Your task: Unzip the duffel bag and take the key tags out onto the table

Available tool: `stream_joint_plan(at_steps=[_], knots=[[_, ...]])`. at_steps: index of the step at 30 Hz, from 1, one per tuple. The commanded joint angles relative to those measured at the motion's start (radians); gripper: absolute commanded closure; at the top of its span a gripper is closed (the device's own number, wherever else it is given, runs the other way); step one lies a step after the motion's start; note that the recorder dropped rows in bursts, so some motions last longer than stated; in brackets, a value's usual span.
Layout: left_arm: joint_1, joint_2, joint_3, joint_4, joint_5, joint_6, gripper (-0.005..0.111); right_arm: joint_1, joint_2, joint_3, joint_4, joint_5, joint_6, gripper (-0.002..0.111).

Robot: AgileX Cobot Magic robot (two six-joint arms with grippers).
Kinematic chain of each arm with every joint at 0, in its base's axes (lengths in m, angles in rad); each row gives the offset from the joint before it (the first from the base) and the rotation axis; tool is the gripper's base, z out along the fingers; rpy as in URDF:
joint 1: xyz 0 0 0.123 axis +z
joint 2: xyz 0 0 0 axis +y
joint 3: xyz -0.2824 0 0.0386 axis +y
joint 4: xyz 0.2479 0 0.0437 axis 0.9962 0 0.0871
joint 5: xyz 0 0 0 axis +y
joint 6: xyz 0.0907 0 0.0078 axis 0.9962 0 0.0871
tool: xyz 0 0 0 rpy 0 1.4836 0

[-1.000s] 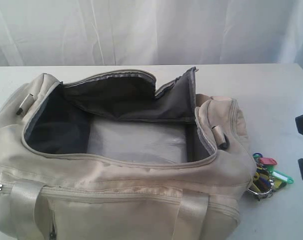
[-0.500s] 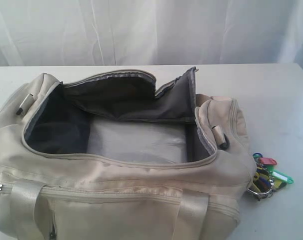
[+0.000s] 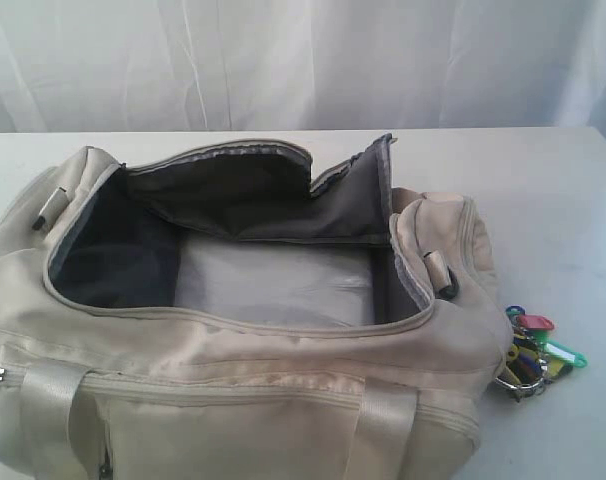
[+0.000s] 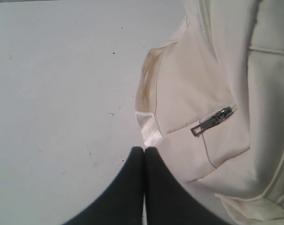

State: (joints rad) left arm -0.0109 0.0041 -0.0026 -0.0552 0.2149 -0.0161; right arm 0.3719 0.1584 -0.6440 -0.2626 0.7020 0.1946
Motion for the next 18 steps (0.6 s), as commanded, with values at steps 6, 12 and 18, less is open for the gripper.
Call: stream_joint_plan(at_steps=[6,12,18], knots=[[0.002,-0.004,0.003,-0.011,-0.002,-0.006,0.107,-0.068,-0.005,0.221,0.001,-0.005,0.005,0.108],[0.002,-0.004,0.003,-0.011,-0.004,-0.006,0.107,-0.073,-0.03,0.374,-0.003,-0.247,0.005,0.108],[0.002,-0.004,0.003,-0.011,-0.004,-0.006,0.107,-0.073,-0.095,0.543,-0.003,-0.31,0.005,0.108]])
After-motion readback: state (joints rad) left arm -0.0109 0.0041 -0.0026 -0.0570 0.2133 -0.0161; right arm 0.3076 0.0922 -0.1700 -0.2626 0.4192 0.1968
